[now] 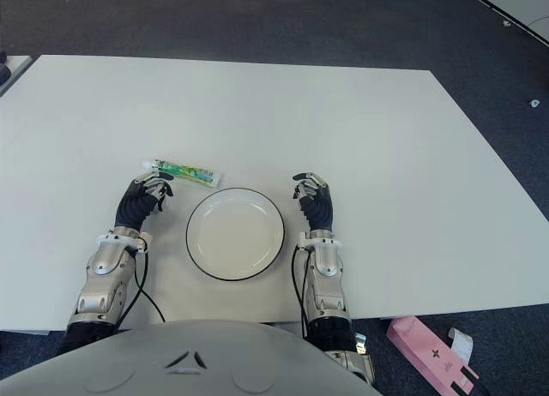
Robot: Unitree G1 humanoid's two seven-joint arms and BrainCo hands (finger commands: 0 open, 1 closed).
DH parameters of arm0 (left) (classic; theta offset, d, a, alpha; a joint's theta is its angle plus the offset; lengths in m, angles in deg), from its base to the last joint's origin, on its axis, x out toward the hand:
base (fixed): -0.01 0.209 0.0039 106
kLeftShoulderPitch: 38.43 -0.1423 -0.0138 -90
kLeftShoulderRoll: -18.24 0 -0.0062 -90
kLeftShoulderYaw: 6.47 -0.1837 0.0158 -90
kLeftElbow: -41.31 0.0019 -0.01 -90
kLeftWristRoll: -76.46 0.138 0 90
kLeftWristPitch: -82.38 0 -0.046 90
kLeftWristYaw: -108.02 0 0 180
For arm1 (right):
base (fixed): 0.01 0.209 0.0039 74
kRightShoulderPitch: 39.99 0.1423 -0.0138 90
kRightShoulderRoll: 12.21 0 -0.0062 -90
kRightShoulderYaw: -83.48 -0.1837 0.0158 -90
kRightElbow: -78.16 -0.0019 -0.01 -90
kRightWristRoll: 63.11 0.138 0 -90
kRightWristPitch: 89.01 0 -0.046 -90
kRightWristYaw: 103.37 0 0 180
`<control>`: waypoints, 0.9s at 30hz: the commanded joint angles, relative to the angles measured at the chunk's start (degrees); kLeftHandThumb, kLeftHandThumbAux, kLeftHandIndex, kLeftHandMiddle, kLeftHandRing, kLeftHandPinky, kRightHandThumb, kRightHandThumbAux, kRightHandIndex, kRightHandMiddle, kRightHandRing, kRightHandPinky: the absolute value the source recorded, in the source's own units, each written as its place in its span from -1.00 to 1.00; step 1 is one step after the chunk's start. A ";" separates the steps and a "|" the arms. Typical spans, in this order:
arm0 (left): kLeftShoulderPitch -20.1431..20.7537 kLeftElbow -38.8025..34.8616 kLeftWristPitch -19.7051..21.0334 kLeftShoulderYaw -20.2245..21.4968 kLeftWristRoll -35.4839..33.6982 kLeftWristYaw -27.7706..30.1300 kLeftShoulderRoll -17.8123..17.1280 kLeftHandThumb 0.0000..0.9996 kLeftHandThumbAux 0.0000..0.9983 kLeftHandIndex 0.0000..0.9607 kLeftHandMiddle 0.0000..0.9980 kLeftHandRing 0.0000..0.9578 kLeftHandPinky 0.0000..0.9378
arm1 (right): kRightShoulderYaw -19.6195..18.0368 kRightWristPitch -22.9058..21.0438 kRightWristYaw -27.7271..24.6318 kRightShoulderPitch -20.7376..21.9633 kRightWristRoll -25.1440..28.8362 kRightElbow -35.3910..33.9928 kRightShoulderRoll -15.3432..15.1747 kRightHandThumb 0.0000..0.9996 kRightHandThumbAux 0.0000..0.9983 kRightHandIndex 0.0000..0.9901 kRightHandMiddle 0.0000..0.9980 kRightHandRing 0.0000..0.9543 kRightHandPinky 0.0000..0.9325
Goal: Put the toothpaste on the table into the plate.
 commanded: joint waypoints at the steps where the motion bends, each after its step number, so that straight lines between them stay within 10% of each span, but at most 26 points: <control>1: 0.59 0.24 0.47 -0.08 0.29 -0.35 0.09 0.39 0.45 -0.10 0.63 0.71 0.71 | 0.15 0.07 0.03 0.74 -0.15 0.90 0.12 0.41 0.45 -0.12 0.81 0.83 0.87; 17: 0.29 -0.73 -3.73 0.49 1.63 -0.63 -1.53 0.39 0.45 -0.10 0.61 0.68 0.67 | 0.25 1.64 0.04 2.38 -0.31 4.02 0.14 0.40 0.45 -0.12 0.79 0.82 0.82; 27: -0.02 -9.08 -3.67 -0.16 22.57 -10.54 -7.62 0.40 0.45 -0.10 0.56 0.63 0.60 | 0.44 1.98 0.81 3.15 -0.99 4.68 0.36 0.40 0.46 -0.12 0.78 0.80 0.82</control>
